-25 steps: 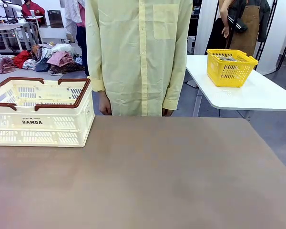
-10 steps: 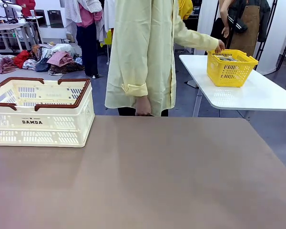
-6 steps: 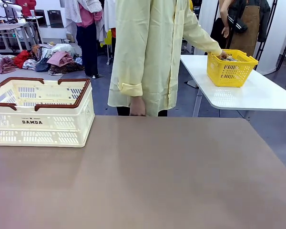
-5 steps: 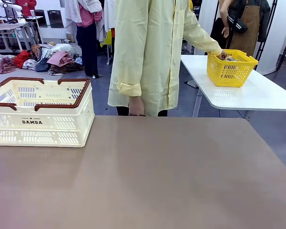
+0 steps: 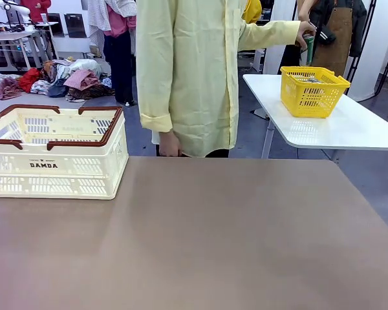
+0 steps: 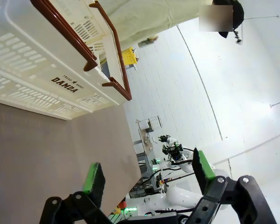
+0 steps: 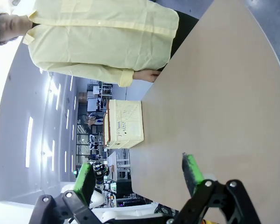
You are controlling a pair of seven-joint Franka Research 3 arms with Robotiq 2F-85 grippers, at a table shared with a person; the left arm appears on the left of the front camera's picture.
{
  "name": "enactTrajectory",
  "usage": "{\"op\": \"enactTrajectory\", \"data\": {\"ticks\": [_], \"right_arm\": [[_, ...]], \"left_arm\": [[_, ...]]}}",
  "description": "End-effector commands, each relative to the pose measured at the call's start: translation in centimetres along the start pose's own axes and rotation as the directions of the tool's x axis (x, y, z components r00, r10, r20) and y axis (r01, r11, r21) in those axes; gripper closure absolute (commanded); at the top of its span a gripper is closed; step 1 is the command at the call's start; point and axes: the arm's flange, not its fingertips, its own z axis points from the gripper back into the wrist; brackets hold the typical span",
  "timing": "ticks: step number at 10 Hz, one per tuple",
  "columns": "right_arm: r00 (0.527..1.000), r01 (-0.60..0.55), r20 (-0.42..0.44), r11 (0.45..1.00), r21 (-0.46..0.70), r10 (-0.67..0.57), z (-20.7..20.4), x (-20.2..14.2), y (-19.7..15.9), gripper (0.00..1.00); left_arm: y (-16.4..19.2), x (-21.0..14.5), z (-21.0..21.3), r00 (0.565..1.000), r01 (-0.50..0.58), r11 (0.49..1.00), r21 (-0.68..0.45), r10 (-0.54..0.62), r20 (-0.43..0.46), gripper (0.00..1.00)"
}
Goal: Place the drinks into the Shopping basket.
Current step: Pick up one drink and place it into the Shopping basket.
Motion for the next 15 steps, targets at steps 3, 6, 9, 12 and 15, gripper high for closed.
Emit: {"op": "enactTrajectory", "data": {"ticks": [3,6,9,12,15], "right_arm": [[1.000,-0.006,0.002,1.000,0.012,0.006,0.12,0.09,0.12,0.00],[1.000,-0.006,0.002,1.000,0.012,0.006,0.12,0.09,0.12,0.00],[1.000,-0.006,0.002,1.000,0.012,0.006,0.12,0.09,0.12,0.00],[1.000,-0.006,0.002,1.000,0.012,0.006,0.12,0.09,0.12,0.00],[1.000,-0.006,0.002,1.000,0.012,0.006,0.12,0.09,0.12,0.00]], "left_arm": [[0.02,-0.20,0.10,1.000,0.004,1.000,-0.017,-0.004,0.002,0.00],[0.02,-0.20,0.10,1.000,0.004,1.000,-0.017,-0.004,0.002,0.00],[0.02,-0.20,0.10,1.000,0.004,1.000,-0.017,-0.004,0.002,0.00],[0.02,-0.20,0.10,1.000,0.004,1.000,-0.017,-0.004,0.002,0.00],[0.02,-0.20,0.10,1.000,0.004,1.000,-0.017,-0.004,0.002,0.00]]}}
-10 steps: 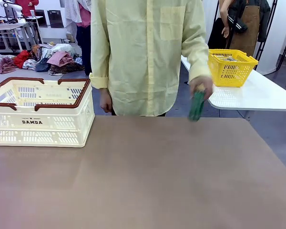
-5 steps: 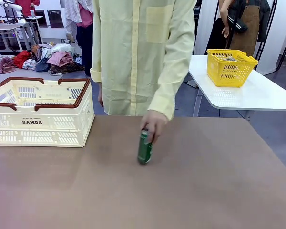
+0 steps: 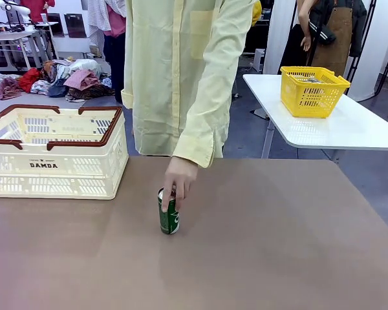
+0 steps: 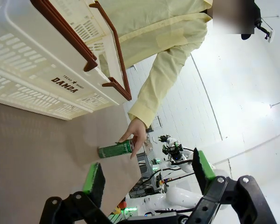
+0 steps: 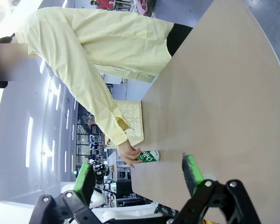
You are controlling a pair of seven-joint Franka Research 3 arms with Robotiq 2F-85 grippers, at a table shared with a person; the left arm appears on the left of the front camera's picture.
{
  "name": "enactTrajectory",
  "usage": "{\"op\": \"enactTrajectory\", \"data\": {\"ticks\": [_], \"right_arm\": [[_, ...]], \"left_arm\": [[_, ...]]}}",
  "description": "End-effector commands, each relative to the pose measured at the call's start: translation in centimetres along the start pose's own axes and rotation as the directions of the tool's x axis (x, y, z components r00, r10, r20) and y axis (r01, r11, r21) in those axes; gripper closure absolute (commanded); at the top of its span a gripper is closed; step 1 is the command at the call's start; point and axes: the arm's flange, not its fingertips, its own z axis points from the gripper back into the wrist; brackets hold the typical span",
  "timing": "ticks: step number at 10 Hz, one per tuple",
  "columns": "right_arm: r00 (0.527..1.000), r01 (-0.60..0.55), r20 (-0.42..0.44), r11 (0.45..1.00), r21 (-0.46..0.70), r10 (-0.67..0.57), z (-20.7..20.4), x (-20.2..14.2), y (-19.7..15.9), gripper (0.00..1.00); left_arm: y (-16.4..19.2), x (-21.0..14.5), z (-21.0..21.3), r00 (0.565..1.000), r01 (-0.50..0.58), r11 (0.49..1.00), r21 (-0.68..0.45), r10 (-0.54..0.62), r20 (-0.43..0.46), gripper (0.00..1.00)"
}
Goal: Place the drinks into the Shopping basket.
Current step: Pick up one drink and place it into the Shopping basket.
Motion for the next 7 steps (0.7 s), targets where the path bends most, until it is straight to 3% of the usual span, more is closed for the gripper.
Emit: {"op": "enactTrajectory", "data": {"ticks": [1,7], "right_arm": [[1.000,-0.006,0.002,1.000,0.012,0.006,0.11,0.10,0.12,0.00],[1.000,-0.006,0.002,1.000,0.012,0.006,0.11,0.10,0.12,0.00]], "left_arm": [[0.03,-0.20,0.09,1.000,0.004,1.000,-0.017,-0.004,0.002,0.00],[0.03,-0.20,0.09,1.000,0.004,1.000,-0.017,-0.004,0.002,0.00]]}}
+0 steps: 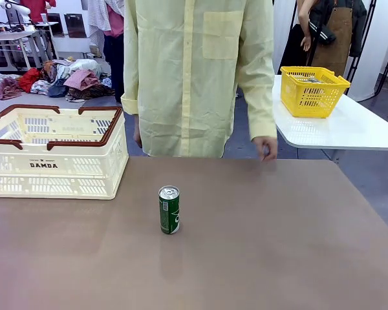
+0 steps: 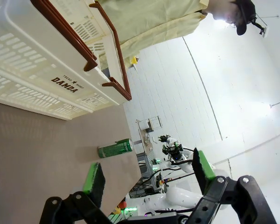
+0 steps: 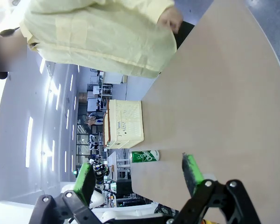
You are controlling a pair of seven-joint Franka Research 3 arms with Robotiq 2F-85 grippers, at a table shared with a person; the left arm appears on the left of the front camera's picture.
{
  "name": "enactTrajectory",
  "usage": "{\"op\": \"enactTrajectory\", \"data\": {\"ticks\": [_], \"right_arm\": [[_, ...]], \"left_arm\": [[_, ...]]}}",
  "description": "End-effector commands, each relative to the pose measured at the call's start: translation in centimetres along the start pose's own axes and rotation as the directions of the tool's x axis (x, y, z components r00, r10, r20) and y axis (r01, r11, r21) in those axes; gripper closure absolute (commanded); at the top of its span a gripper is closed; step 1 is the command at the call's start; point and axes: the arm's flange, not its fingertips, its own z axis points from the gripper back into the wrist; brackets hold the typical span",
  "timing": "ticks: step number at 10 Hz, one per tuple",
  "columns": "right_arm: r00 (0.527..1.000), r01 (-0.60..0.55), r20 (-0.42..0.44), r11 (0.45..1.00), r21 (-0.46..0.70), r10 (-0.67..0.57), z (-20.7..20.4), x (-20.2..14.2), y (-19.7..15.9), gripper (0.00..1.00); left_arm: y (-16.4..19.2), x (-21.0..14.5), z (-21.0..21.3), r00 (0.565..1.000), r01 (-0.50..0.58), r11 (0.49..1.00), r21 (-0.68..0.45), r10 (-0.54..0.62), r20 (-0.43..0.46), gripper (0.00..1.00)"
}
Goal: Place the drinks into the Shopping basket.
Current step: Pick up one drink and place it into the Shopping basket.
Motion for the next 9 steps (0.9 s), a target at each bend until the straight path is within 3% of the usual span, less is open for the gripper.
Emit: {"op": "enactTrajectory", "data": {"ticks": [1,2,4,6,7,9], "right_arm": [[1.000,-0.006,0.002,1.000,0.012,0.006,0.1,0.1,0.1,0.00],[1.000,-0.006,0.002,1.000,0.012,0.006,0.1,0.1,0.1,0.00],[1.000,-0.006,0.002,1.000,0.012,0.006,0.1,0.1,0.1,0.00],[1.000,-0.006,0.002,1.000,0.012,0.006,0.1,0.1,0.1,0.00],[1.000,-0.006,0.002,1.000,0.012,0.006,0.1,0.1,0.1,0.00],[1.000,-0.006,0.002,1.000,0.012,0.006,0.1,0.1,0.1,0.00]], "left_arm": [[0.0,0.0,0.0,1.000,0.000,1.000,0.000,0.000,0.000,0.00],[-1.8,0.0,-1.5,0.999,-0.012,0.994,0.110,0.017,-0.048,0.00],[-8.6,-0.1,-6.8,0.975,0.124,0.972,0.199,-0.082,-0.207,0.00],[-14.6,-1.0,-13.6,0.907,0.249,0.932,0.265,-0.128,-0.400,0.00],[-17.1,-2.3,-18.5,0.870,0.289,0.896,0.339,-0.097,-0.483,0.00],[-20.6,-7.9,-28.6,0.843,0.255,0.818,0.516,0.073,-0.533,0.00]]}}
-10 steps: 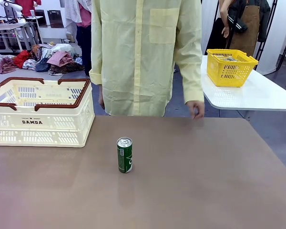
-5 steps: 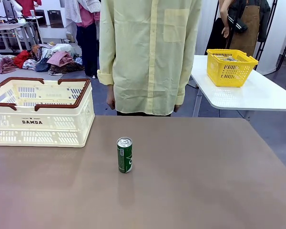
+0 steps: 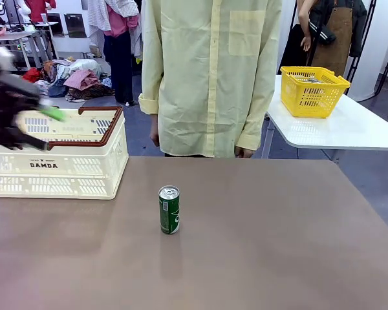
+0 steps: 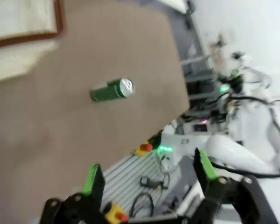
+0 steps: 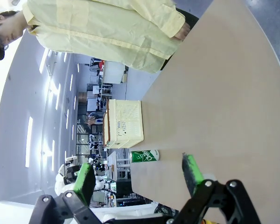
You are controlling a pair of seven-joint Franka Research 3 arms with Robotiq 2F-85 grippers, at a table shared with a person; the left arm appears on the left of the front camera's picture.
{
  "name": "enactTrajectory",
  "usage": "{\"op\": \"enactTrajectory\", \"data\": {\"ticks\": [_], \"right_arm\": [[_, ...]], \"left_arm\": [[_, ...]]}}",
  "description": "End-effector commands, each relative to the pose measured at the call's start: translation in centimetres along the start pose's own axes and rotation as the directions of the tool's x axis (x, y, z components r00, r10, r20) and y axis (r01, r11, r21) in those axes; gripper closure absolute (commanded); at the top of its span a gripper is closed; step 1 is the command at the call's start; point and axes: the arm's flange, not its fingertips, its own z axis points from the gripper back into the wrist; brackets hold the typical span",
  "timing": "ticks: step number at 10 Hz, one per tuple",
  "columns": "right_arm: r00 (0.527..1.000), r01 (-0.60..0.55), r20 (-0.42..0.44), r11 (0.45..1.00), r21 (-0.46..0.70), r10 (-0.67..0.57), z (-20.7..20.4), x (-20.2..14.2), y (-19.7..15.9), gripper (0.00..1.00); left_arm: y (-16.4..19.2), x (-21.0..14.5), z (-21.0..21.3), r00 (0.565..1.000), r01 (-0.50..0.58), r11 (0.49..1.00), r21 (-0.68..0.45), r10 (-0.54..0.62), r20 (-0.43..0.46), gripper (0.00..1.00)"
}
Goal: Place the drinks into the Shopping basket.
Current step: Pick up one drink and place it into the Shopping basket.
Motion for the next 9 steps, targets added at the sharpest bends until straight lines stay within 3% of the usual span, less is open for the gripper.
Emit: {"op": "enactTrajectory", "data": {"ticks": [1,2,4,6,9], "right_arm": [[1.000,-0.007,0.004,1.000,0.014,0.007,0.2,0.1,0.1,0.00],[1.000,-0.007,0.004,1.000,0.014,0.007,0.2,0.1,0.1,0.00],[1.000,-0.007,0.004,1.000,0.014,0.007,0.2,0.1,0.1,0.00],[1.000,-0.007,0.004,1.000,0.014,0.007,0.2,0.1,0.1,0.00],[1.000,-0.007,0.004,1.000,0.014,0.007,0.2,0.1,0.1,0.00]], "left_arm": [[-4.5,-0.1,-7.0,0.988,-0.093,0.975,0.202,0.115,-0.101,0.00],[-6.6,-1.8,-10.8,0.981,-0.013,0.954,0.301,0.070,-0.178,0.00],[-7.5,-3.3,-13.6,0.944,0.079,0.934,0.349,0.042,-0.327,0.00],[-8.2,-4.9,-15.0,0.969,0.041,0.942,0.334,0.045,-0.244,0.00],[-8.2,-4.9,-15.0,0.969,0.041,0.942,0.334,0.045,-0.244,0.00]]}}
